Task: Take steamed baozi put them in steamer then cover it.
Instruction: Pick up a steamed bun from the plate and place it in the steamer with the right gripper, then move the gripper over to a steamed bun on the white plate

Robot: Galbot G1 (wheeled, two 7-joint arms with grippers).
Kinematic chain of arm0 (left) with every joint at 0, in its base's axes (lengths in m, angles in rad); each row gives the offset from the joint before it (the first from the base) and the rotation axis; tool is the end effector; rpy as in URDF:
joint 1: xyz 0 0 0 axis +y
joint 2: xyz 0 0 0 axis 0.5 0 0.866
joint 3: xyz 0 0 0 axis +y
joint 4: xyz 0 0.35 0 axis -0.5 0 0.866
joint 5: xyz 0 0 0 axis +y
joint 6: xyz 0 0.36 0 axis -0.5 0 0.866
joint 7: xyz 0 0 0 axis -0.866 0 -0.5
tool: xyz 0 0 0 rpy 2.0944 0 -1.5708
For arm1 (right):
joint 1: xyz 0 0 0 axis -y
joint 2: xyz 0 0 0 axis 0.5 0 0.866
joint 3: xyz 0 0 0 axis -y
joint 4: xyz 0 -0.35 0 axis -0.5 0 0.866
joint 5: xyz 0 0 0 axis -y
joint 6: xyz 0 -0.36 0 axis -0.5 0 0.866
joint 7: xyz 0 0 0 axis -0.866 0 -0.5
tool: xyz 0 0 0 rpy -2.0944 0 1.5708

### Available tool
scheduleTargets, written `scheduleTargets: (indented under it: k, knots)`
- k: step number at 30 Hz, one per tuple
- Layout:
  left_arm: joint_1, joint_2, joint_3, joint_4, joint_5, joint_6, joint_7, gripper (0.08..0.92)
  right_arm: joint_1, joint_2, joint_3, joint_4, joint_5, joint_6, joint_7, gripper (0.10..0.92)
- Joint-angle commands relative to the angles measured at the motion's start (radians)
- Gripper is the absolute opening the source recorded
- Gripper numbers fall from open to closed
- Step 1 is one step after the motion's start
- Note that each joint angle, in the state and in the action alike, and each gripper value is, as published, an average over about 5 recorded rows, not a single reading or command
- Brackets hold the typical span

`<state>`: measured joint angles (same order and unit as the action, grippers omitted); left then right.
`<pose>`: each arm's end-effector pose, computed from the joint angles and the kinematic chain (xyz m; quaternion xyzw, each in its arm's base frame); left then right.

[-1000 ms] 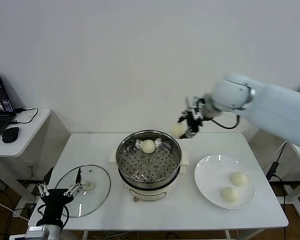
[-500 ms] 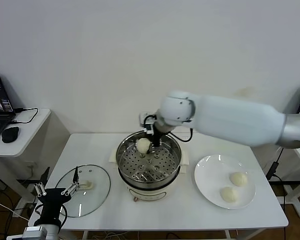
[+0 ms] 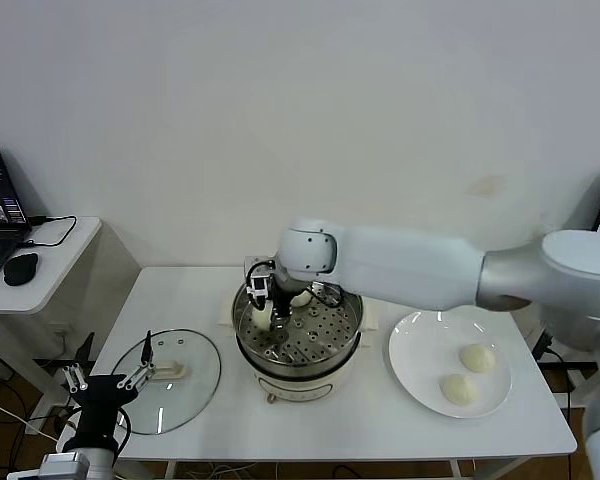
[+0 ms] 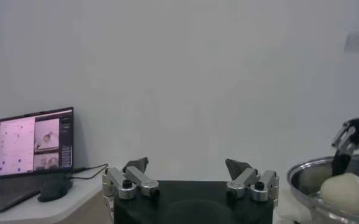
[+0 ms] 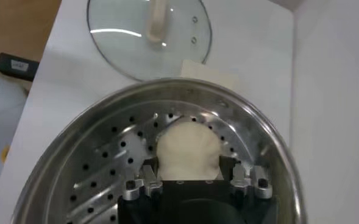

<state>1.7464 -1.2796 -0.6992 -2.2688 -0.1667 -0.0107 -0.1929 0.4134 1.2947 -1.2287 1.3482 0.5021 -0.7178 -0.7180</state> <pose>0.1436 0.0802 -0.2512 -0.0682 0.9940 0.0818 0.0232 0.4973 0.2152 -0.1188 0.5393 -0.5741 0.5349 0.3057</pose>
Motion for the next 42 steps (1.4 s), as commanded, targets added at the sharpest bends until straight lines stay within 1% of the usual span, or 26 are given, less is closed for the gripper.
scheduleTargets:
  k: [1,5,8,11,14,17,22,26,30,35,37,39,42]
  knots:
    - [0.0,-0.001,0.0,-0.001,-0.001,0.0,0.0,0.823,-0.05,0.043,0.007,-0.066,-0.017,-0.007,0.013,0.619]
    - [0.001,-0.005,0.004,-0.003,0.0,-0.001,-0.001,0.823,-0.057,0.041,0.025,-0.069,-0.019,-0.007,0.021,0.619]
    - [0.003,-0.005,0.005,-0.004,0.001,-0.001,-0.001,0.823,-0.032,0.02,0.037,-0.043,-0.01,-0.008,0.015,0.624]
    - [0.005,-0.005,0.003,-0.006,0.002,0.0,0.0,0.823,0.032,-0.027,0.04,0.011,0.007,-0.008,-0.021,0.675]
    - [0.004,-0.006,0.004,-0.005,0.002,0.0,0.0,0.823,0.127,-0.099,0.037,0.071,0.022,-0.007,-0.083,0.759]
    - [0.001,-0.005,0.01,-0.004,0.004,0.001,0.001,0.823,0.237,-0.202,0.014,0.146,0.028,0.007,-0.154,0.81]
    - [-0.008,0.007,0.013,-0.001,0.003,0.005,0.003,0.823,0.382,-0.423,-0.059,0.315,0.009,0.057,-0.254,0.822]
    - [-0.013,0.019,0.018,0.006,0.001,0.006,0.003,0.823,0.399,-0.636,-0.09,0.441,-0.059,0.106,-0.306,0.823]
    - [-0.011,0.028,0.028,0.016,0.003,0.004,0.003,0.823,0.344,-0.844,-0.07,0.514,-0.158,0.175,-0.354,0.823]
    - [-0.006,0.039,0.033,0.028,0.005,0.001,0.003,0.823,0.214,-1.036,0.006,0.537,-0.303,0.276,-0.407,0.823]
    - [-0.004,0.042,0.031,0.035,0.005,-0.002,0.003,0.823,0.098,-1.104,0.073,0.536,-0.371,0.325,-0.418,0.823]
    - [-0.003,0.043,0.03,0.044,0.006,-0.004,0.003,0.823,-0.074,-1.161,0.207,0.533,-0.439,0.368,-0.422,0.823]
    - [-0.001,0.042,0.034,0.052,0.01,-0.007,0.003,0.823,-0.292,-1.208,0.36,0.521,-0.532,0.417,-0.419,0.822]
